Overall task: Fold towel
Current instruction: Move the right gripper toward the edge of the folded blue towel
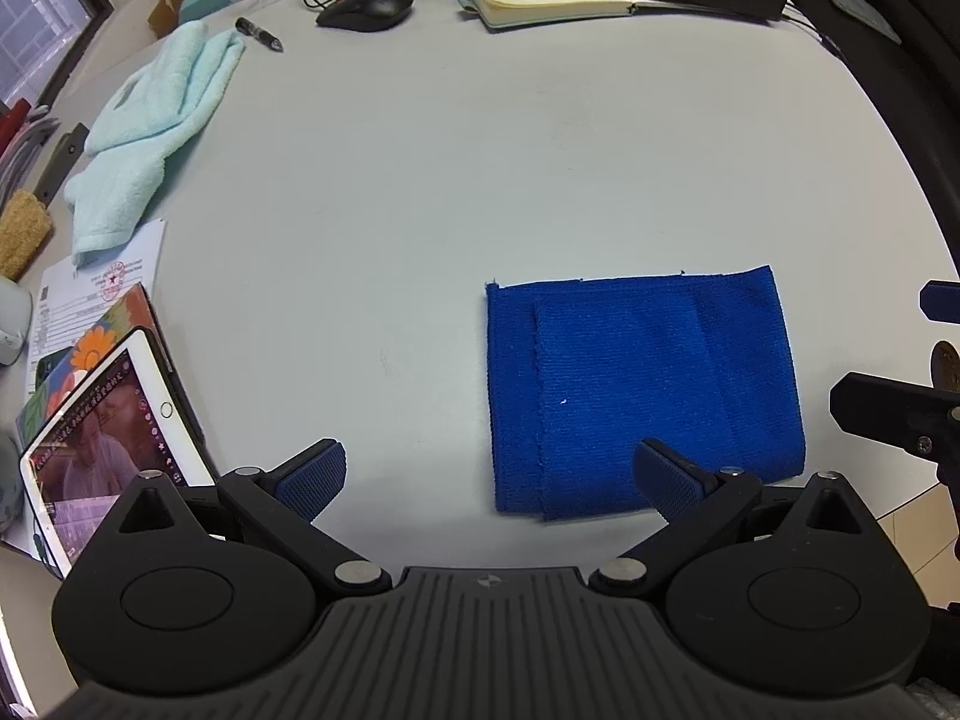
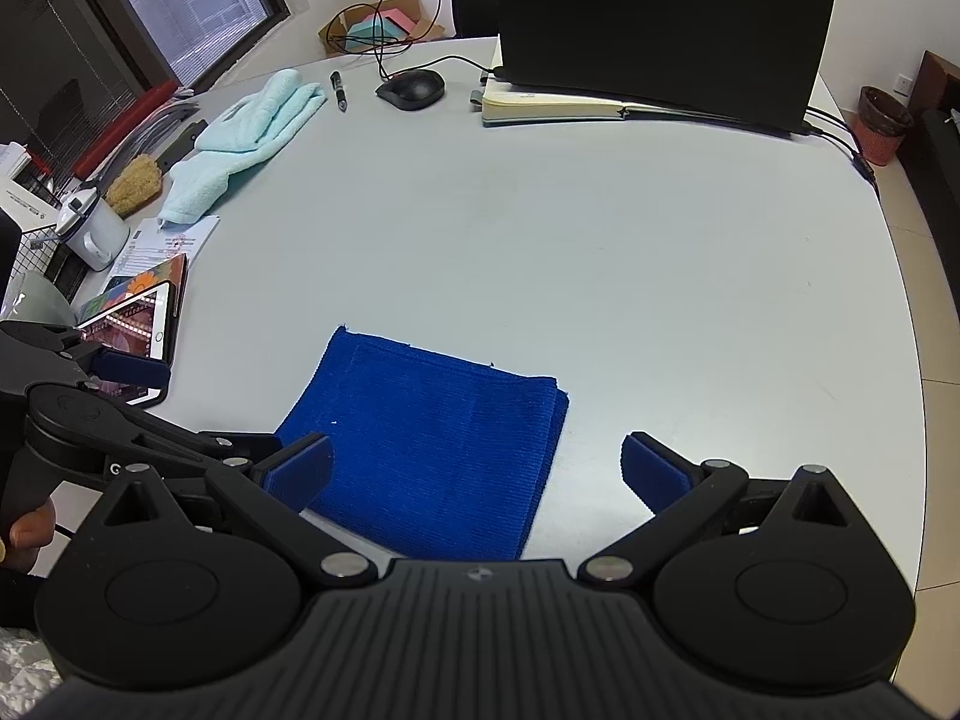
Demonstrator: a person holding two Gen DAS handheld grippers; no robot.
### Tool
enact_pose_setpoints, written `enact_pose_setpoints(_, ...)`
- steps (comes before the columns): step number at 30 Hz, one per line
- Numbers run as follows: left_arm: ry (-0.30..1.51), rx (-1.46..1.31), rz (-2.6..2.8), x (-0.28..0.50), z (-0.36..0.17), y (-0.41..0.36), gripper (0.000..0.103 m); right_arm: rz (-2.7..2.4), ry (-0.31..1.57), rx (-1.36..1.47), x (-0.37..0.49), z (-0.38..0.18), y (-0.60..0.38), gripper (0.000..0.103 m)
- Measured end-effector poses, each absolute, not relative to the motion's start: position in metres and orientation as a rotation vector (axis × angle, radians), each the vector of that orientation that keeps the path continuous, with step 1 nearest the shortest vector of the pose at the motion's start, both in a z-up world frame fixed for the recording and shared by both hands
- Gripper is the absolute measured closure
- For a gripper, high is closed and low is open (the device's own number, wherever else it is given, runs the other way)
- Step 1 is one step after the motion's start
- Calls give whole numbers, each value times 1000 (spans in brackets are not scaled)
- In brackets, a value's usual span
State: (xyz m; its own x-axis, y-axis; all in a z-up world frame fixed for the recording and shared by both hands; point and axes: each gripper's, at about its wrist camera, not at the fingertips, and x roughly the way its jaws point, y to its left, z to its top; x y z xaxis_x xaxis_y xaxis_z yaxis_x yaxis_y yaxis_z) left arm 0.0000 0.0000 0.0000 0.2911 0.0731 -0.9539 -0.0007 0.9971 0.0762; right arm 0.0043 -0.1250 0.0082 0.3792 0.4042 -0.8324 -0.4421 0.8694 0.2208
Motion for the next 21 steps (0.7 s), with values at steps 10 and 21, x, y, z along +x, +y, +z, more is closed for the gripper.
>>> enact_pose_setpoints(10,1266,40,38,-3,-2,2,1,549,1061,-19,6,5,-129,1)
enact_pose_setpoints(21,1262,34,2,-1,1,9,5,549,1062,-30,6,3,-125,1)
